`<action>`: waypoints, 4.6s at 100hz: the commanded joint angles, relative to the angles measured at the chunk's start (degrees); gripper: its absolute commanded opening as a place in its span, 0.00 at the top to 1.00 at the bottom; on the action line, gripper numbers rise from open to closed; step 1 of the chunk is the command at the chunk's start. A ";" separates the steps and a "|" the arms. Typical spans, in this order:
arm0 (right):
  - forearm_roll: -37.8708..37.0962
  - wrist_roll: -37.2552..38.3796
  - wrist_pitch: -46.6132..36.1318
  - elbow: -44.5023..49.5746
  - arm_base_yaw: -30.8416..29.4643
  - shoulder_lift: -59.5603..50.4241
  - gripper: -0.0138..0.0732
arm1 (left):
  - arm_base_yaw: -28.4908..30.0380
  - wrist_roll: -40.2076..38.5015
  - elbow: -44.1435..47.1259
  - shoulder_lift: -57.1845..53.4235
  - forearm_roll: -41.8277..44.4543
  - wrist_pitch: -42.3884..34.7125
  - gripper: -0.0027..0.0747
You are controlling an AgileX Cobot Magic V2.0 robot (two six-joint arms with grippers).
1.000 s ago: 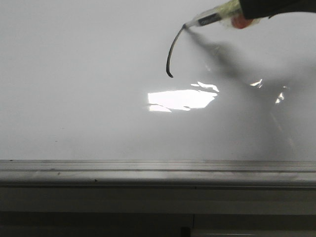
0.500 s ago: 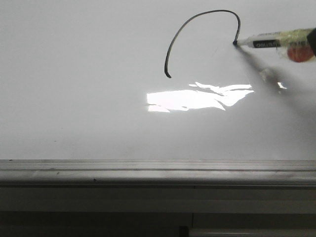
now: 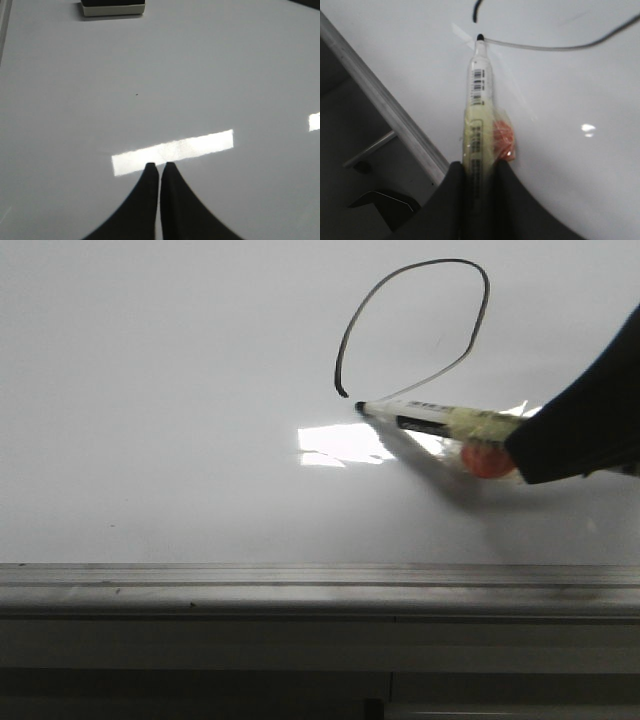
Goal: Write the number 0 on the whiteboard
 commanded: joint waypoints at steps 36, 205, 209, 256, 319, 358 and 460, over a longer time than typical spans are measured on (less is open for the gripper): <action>1.02 0.12 8.12 -1.80 5.68 -12.44 0.90 | -1.42 -0.19 -2.30 0.87 3.52 3.19 0.99; 4.57 -0.83 19.96 -19.66 15.38 2.27 0.90 | -43.70 18.91 -14.70 43.15 33.95 -6.22 0.59; 4.47 -0.83 19.54 -19.66 15.47 2.27 0.90 | -43.70 18.91 -14.70 43.15 33.95 -6.11 0.59; 1.85 -0.83 18.23 -19.66 15.34 6.23 0.90 | -43.70 18.91 -14.70 43.15 34.09 -6.45 0.68; 1.16 -0.83 18.81 -20.63 15.34 4.81 0.74 | -43.70 18.91 -14.70 43.15 32.55 -5.77 0.99; -6.27 -0.83 14.41 -27.12 15.34 -0.38 0.25 | -41.48 18.91 -14.70 43.15 18.16 -6.62 0.99; -33.15 23.62 32.19 -23.35 15.34 -24.20 0.92 | -31.57 5.69 -7.41 50.05 -35.92 -33.90 0.99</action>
